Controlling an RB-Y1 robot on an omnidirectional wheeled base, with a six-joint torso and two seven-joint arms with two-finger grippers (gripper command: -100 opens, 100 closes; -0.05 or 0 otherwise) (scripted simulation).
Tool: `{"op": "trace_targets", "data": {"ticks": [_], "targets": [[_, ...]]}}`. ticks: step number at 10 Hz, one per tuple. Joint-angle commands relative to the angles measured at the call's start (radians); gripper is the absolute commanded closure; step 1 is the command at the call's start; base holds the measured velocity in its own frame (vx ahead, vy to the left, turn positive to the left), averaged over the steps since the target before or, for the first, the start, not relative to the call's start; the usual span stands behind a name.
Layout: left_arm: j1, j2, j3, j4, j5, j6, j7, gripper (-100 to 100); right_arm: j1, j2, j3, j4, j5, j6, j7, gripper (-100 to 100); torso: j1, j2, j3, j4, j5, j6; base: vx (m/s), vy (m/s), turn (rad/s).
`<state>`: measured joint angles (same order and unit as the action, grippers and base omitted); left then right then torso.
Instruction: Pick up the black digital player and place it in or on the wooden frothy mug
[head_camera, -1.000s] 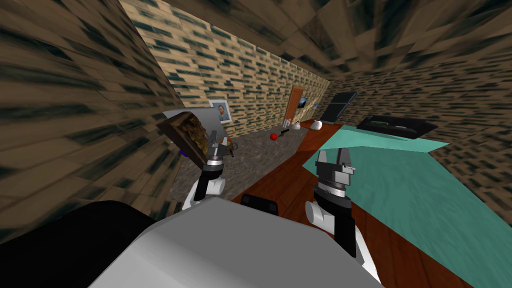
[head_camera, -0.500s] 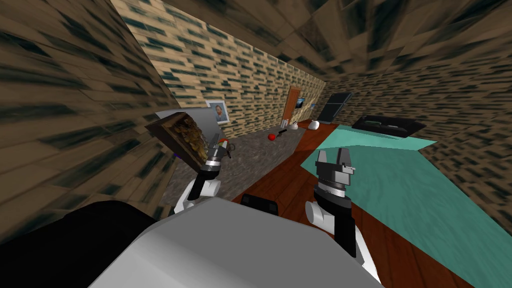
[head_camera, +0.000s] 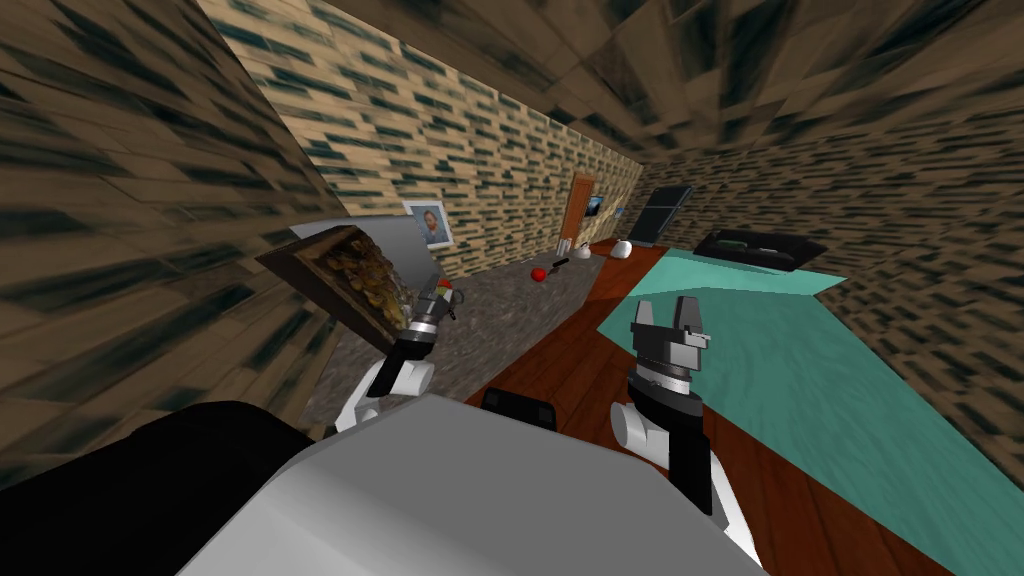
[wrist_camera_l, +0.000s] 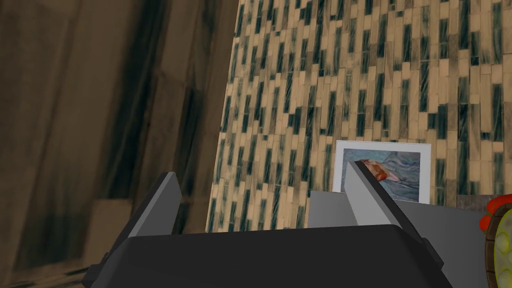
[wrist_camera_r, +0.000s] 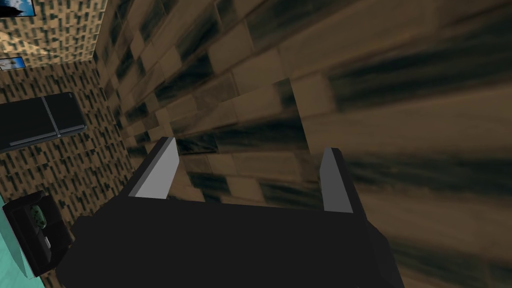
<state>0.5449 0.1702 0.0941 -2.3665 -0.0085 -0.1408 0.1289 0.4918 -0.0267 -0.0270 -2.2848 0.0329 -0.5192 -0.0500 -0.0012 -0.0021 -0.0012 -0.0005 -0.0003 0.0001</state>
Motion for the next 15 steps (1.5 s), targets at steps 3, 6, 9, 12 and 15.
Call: {"op": "trace_targets", "data": {"ticks": [3,6,9,12,15], "targets": [[0.025,0.020,0.022,-0.002,0.031,0.095,0.003,-100,0.000,0.000,0.000,0.000,0.000,0.000,0.000,0,0.000,0.000,0.000,0.000,0.000,0.000,0.032,-0.024,-0.051],[0.040,0.035,0.042,0.000,0.056,0.157,0.006,-100,0.000,0.000,0.000,0.000,0.000,0.000,0.000,0,0.000,0.000,0.000,0.000,0.000,0.000,0.034,-0.020,-0.041],[0.070,0.065,0.084,0.002,0.110,0.248,0.012,-100,0.000,0.000,0.000,0.000,0.000,0.000,0.000,0,0.000,0.000,0.000,0.000,0.000,0.000,0.039,-0.018,-0.076],[0.086,0.080,0.106,0.004,0.139,0.352,0.015,-100,0.000,0.000,0.000,0.000,0.000,0.000,0.000,0,-0.001,-0.001,0.000,0.000,0.000,0.000,0.041,-0.025,-0.069],[0.101,0.095,0.129,0.006,0.169,0.420,0.017,-100,0.000,0.000,0.000,0.000,0.000,0.000,0.000,0,0.000,-0.001,0.000,0.000,0.000,0.000,0.037,-0.014,-0.044]]}}
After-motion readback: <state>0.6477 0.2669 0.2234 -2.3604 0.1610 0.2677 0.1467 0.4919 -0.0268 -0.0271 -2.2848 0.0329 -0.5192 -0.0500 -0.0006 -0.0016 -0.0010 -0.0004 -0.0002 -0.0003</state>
